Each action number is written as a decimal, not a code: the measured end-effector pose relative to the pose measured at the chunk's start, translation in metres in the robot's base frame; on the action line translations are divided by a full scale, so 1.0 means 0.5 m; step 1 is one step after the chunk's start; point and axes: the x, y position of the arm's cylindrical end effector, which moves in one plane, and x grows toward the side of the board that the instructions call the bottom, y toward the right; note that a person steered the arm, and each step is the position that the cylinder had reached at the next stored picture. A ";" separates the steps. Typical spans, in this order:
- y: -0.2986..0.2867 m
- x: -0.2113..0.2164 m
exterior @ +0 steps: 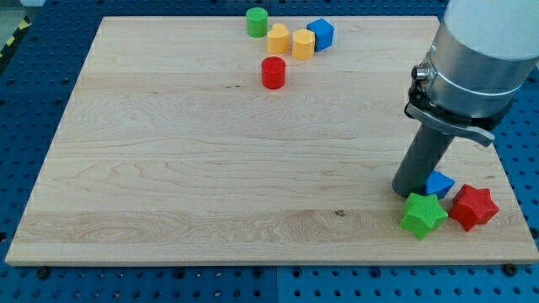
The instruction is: Push the red circle to the center
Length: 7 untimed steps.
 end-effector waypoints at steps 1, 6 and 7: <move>-0.082 -0.041; -0.411 -0.483; -0.389 -0.475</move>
